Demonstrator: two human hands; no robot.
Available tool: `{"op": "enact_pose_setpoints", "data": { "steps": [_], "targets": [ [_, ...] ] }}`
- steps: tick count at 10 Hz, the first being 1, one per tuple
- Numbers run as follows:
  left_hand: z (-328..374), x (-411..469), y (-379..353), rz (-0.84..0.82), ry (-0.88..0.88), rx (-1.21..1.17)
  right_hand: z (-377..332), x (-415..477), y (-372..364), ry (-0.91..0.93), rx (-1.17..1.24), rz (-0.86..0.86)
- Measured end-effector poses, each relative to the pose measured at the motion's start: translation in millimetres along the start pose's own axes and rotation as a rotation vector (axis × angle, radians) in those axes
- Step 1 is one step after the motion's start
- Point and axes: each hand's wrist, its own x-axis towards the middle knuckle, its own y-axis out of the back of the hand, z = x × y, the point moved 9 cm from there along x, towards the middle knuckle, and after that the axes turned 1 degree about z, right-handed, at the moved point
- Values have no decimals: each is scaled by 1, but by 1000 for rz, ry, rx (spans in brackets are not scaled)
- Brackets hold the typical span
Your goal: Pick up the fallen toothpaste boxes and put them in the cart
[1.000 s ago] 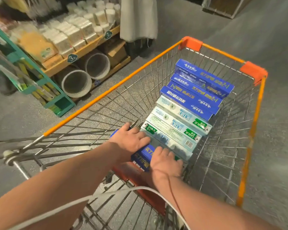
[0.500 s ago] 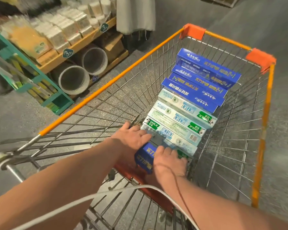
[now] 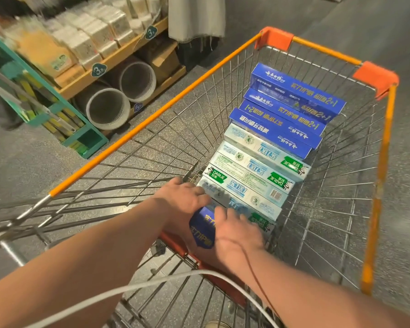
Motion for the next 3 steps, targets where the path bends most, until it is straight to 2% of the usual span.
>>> {"op": "enact_pose_setpoints", "data": {
  "steps": [2,3],
  "targets": [
    [0,-8,9,79,36,-63,-3,-7,2,44,67,-54],
    [-2,-17,11,67,61,-79,0,-11,6,35,94,-21]
  ]
}}
